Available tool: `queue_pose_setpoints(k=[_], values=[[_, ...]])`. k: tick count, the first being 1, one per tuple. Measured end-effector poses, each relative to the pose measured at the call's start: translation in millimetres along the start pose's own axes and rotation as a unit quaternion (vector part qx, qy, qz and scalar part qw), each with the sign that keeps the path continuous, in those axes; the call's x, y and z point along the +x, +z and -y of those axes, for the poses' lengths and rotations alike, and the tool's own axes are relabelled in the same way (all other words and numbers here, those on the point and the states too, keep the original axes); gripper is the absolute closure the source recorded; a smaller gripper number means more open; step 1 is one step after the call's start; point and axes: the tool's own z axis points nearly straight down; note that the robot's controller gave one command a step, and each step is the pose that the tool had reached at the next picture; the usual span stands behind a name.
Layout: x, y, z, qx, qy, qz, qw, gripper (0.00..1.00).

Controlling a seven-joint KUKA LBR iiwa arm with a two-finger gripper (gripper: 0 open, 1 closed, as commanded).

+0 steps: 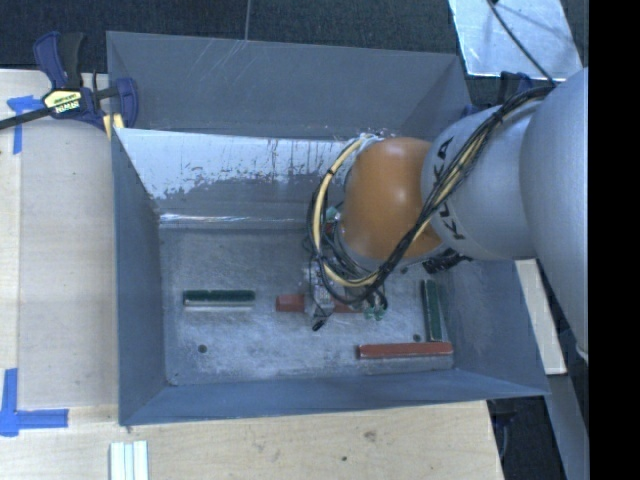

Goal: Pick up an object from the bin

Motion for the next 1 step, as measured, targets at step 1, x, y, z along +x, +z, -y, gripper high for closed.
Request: queue_pose_setpoints(k=[1], values=[[-13.0, -193.5, 0.6, -0.001, 0.016, 0.0031, 0.9999, 1.00]])
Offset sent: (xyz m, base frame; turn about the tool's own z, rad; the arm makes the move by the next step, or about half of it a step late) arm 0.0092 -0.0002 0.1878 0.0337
